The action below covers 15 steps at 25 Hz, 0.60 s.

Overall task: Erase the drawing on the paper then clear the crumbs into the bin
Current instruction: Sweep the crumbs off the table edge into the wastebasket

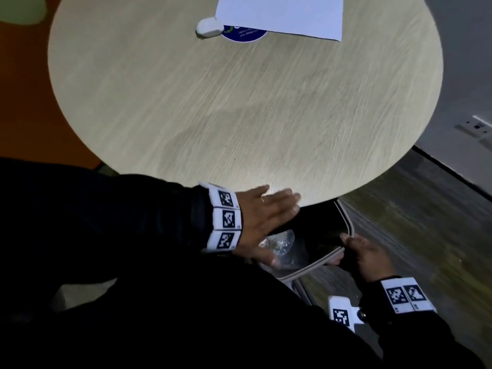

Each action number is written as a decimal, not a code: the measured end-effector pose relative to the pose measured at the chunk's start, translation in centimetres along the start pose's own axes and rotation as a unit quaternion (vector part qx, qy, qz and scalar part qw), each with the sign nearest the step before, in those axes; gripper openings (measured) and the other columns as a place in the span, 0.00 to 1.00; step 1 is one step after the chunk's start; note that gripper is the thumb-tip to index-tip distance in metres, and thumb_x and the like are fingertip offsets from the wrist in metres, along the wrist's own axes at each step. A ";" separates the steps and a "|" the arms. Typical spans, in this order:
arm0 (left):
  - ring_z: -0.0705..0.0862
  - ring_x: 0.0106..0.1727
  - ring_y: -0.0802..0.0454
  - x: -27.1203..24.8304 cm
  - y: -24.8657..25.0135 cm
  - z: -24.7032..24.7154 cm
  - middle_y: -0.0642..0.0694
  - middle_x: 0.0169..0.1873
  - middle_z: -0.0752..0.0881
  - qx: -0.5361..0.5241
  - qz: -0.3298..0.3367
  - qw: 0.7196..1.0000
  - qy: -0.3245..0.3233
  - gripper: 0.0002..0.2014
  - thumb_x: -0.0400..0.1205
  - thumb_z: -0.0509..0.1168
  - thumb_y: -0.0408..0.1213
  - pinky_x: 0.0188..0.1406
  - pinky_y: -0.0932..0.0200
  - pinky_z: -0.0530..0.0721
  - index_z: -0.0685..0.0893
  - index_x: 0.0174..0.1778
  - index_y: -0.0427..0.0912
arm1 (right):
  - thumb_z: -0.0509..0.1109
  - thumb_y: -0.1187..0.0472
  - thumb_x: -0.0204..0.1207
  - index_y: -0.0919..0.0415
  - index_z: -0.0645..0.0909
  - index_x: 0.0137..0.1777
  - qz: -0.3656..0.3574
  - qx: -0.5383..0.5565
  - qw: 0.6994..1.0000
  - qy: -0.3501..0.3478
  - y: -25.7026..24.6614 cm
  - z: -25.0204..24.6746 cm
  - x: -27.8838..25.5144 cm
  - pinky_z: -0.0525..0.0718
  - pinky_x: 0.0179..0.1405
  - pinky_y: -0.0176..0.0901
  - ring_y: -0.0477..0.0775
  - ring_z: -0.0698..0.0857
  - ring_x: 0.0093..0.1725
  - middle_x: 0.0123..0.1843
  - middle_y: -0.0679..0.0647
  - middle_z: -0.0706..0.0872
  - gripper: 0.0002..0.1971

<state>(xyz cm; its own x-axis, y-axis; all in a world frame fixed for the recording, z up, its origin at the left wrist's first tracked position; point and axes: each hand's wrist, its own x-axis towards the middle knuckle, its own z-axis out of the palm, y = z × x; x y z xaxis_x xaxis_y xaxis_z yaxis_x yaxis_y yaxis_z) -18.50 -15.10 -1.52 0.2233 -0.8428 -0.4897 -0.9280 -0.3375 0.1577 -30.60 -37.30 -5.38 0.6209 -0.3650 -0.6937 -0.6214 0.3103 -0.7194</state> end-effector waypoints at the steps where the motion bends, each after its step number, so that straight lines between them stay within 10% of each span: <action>1: 0.31 0.83 0.49 -0.3 0.1 -0.1 0.43 0.82 0.31 -0.005 0.009 1.000 0.004 0.50 0.77 0.45 0.72 0.79 0.47 0.33 0.36 0.84 0.39 | 0.57 0.69 0.83 0.73 0.76 0.40 -0.001 -0.003 1.000 0.000 0.1 0.0 0.0 0.83 0.19 0.36 0.53 0.81 0.15 0.17 0.60 0.81 0.12; 8: 0.36 0.84 0.46 -4.3 -11.8 -0.5 0.40 0.83 0.35 -0.076 -0.293 0.953 0.016 0.57 0.68 0.38 0.78 0.82 0.46 0.43 0.35 0.83 0.38 | 0.56 0.69 0.84 0.73 0.75 0.44 0.004 -0.012 1.000 -0.018 0.6 0.5 0.5 0.86 0.22 0.42 0.55 0.82 0.16 0.17 0.62 0.80 0.10; 15: 0.28 0.81 0.45 -1.9 -2.4 2.6 0.40 0.81 0.29 -0.023 -0.054 0.998 0.037 0.56 0.71 0.38 0.78 0.81 0.42 0.36 0.34 0.83 0.38 | 0.56 0.68 0.84 0.79 0.77 0.45 0.006 -0.023 0.999 -0.028 1.3 0.1 0.5 0.86 0.25 0.43 0.57 0.84 0.19 0.21 0.65 0.82 0.14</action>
<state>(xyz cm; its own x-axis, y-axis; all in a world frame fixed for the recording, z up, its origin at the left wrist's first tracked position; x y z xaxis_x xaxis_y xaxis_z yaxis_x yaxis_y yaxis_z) -17.43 -11.58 -3.20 0.3435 -0.8292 -0.4410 -0.8837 -0.4443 0.1471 -31.05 -37.01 -6.70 0.6386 -0.3116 -0.7036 -0.6488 0.2735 -0.7101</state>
